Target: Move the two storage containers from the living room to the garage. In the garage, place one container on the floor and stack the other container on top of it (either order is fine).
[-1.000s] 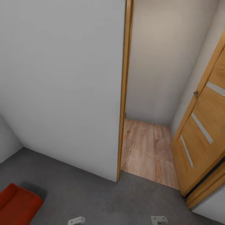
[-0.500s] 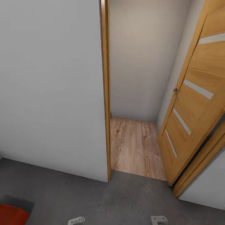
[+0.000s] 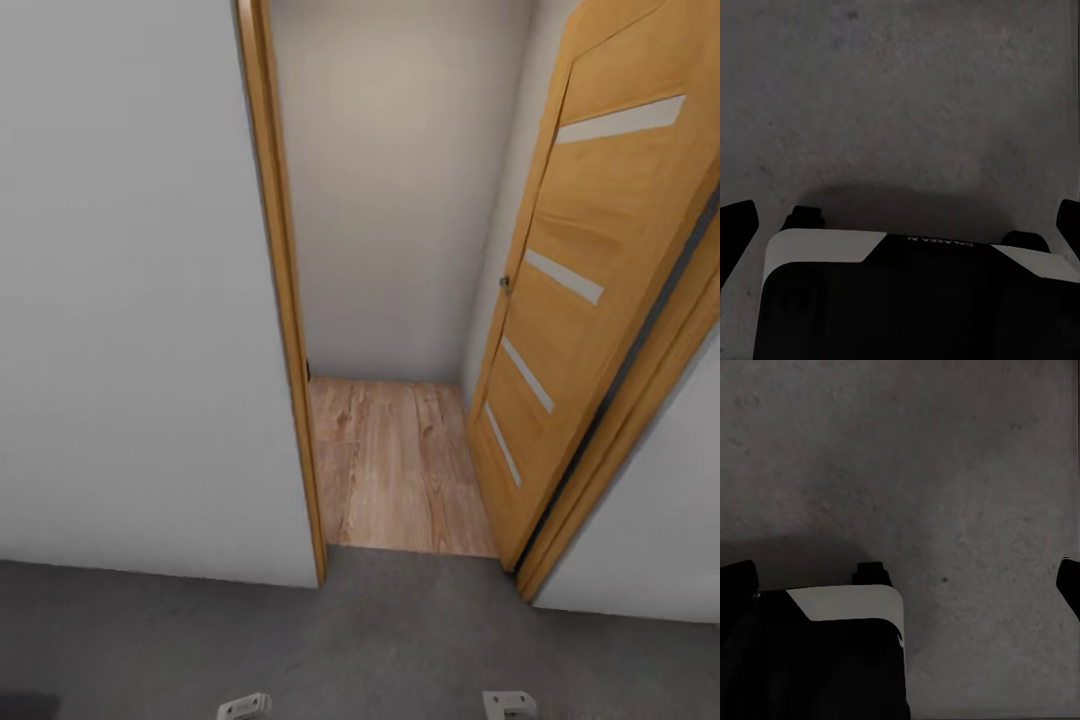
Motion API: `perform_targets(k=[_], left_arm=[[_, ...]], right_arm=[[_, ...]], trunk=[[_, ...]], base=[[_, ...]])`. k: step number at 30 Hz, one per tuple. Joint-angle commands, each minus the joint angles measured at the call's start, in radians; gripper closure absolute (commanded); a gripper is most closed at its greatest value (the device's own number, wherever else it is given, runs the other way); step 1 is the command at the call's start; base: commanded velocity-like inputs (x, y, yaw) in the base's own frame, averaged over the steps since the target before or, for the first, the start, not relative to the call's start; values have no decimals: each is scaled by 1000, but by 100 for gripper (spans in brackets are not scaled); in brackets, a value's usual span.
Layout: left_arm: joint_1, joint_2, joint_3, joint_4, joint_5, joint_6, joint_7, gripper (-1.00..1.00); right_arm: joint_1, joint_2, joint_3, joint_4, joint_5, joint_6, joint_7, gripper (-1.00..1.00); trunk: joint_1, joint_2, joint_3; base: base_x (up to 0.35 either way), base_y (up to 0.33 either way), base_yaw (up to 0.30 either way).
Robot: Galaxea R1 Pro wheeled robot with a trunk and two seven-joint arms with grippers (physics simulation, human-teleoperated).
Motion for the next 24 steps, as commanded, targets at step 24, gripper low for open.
perform_targets(k=[24], left_arm=[[0,-1,8,-3,0,8,-6,-100]], right_arm=[[0,3,10,-2,-7,7,-5,-100]], trunk=[[0,-2,-2]], base=[[96,0,-163]])
